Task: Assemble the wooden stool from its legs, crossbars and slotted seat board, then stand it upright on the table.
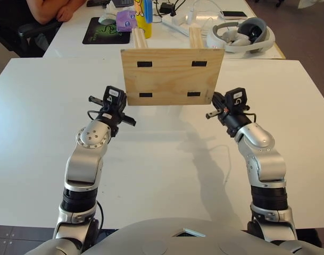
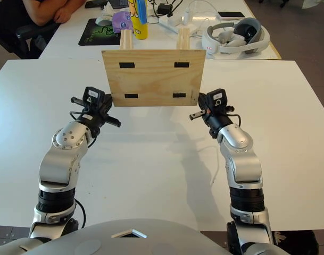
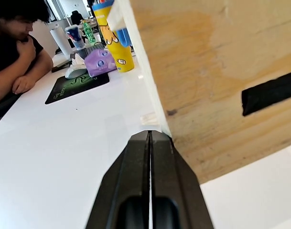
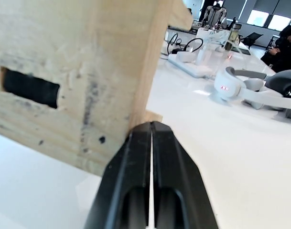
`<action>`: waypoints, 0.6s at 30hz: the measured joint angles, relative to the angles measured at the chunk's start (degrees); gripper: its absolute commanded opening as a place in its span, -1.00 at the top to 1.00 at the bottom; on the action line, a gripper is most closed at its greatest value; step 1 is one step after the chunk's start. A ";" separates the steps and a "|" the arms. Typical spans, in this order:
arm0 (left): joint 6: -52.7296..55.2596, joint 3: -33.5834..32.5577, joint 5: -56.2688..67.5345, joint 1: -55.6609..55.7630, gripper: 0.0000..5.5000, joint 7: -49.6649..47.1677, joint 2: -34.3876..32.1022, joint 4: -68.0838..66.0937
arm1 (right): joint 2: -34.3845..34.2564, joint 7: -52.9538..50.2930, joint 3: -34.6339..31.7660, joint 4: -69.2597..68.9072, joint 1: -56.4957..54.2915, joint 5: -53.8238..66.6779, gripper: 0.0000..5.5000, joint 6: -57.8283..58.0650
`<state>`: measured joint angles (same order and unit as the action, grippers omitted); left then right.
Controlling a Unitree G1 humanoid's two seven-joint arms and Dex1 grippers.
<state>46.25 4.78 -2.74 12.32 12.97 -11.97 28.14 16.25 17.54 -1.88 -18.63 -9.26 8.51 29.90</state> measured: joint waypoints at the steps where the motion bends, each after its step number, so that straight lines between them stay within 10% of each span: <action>1: 0.95 -0.42 0.19 1.18 1.00 0.01 -0.01 0.25 | 0.10 -0.01 -0.28 -0.63 -0.65 0.30 0.99 0.69; 18: 6.10 -5.32 3.26 11.68 1.00 0.02 0.22 2.05 | -0.65 -1.47 -3.53 -5.55 -8.07 1.67 0.99 5.67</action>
<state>52.35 -0.54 0.52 24.00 12.99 -11.74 30.19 15.60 16.07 -5.41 -24.18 -17.33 10.17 35.57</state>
